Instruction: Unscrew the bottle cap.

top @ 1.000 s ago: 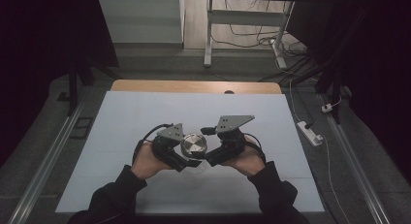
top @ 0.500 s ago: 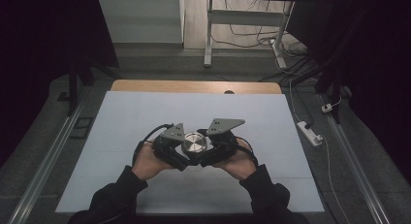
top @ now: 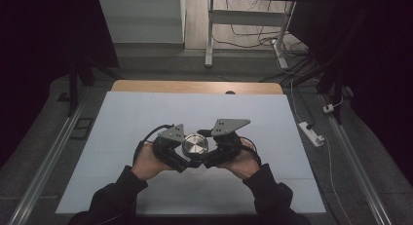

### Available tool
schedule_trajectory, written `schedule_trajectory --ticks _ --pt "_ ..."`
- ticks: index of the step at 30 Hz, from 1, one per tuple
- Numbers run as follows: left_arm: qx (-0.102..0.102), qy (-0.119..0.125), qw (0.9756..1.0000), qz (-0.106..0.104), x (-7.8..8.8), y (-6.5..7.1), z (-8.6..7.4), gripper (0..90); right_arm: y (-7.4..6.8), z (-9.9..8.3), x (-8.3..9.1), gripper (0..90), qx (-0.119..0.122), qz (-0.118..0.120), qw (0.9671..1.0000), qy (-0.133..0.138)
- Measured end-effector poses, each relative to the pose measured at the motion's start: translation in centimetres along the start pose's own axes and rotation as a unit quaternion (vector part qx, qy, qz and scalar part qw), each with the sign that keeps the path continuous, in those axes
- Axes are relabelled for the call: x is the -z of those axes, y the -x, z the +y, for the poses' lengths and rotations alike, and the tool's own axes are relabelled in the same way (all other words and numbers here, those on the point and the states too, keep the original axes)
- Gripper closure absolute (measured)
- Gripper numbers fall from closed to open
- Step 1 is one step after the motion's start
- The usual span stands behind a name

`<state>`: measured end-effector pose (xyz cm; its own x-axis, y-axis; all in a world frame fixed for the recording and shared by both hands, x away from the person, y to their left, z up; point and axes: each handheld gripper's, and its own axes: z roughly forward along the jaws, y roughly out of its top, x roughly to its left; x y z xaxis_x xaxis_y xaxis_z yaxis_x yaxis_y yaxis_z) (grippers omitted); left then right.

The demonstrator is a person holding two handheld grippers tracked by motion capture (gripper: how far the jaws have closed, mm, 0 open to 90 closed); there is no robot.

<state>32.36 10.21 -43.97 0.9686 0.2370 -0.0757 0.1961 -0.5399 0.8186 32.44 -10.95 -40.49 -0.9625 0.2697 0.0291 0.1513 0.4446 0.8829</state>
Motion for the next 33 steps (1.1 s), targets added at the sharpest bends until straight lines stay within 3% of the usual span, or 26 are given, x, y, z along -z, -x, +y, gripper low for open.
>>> schedule_trajectory --ticks 4,7,9,11,12,14,17,19,22,25,28,30,33 --pt "-0.02 0.005 0.9989 -0.043 0.2 0.1 0.0 15.8 0.2 0.0 0.4 19.6 0.015 0.047 0.9988 0.006" --pt "-0.036 0.013 0.996 -0.08 0.1 0.3 -0.1 15.8 0.4 -0.2 0.7 19.6 0.024 0.092 0.9954 0.013" --pt "-0.042 0.011 0.9954 -0.085 0.0 0.6 0.1 15.8 0.7 -0.4 0.9 19.5 0.028 0.124 0.9917 0.018" --pt "-0.036 0.004 0.9969 -0.069 -0.2 0.7 0.3 15.8 1.0 -0.5 1.0 18.9 0.016 0.134 0.9907 0.011" --pt "-0.033 0.003 0.9978 -0.057 -0.2 0.6 0.3 15.8 1.0 -0.5 1.0 17.3 0.012 0.124 0.9922 0.007" --pt "-0.023 -0.007 0.9993 -0.028 -0.3 0.5 0.3 15.8 0.9 -0.1 1.1 12.2 0.006 0.081 0.9967 0.002" --pt "-0.004 -0.011 0.9999 0.0 -0.3 0.1 0.1 15.9 0.4 0.5 1.2 10.4 -0.005 0.024 0.9997 -0.002" --pt "0.008 -0.013 0.9998 0.016 -0.3 -0.1 0.0 15.8 0.0 0.7 0.9 10.4 0.0 -0.02 0.9996 -0.018" --pt "0.02 -0.012 0.9993 0.029 -0.3 -0.2 -0.1 15.8 -0.6 0.8 0.3 11.0 -0.005 -0.052 0.9983 -0.028" --pt "0.021 -0.011 0.9991 0.034 -0.2 -0.2 0.0 15.8 -0.9 0.7 -0.3 13.7 -0.008 -0.074 0.9967 -0.035" --pt "0.022 -0.011 0.9991 0.033 -0.2 -0.1 0.1 15.8 -0.9 0.6 -0.5 19.5 -0.017 -0.064 0.9976 -0.021" --pt "0.015 -0.013 0.9994 0.028 -0.1 -0.1 0.1 15.8 -1.2 0.6 -0.5 19.6 -0.002 -0.068 0.9975 -0.023" --pt "0.002 -0.005 1.0 0.0 0.2 0.0 0.1 15.8 -1.1 0.7 -0.2 19.7 0.006 -0.042 0.9989 -0.019"
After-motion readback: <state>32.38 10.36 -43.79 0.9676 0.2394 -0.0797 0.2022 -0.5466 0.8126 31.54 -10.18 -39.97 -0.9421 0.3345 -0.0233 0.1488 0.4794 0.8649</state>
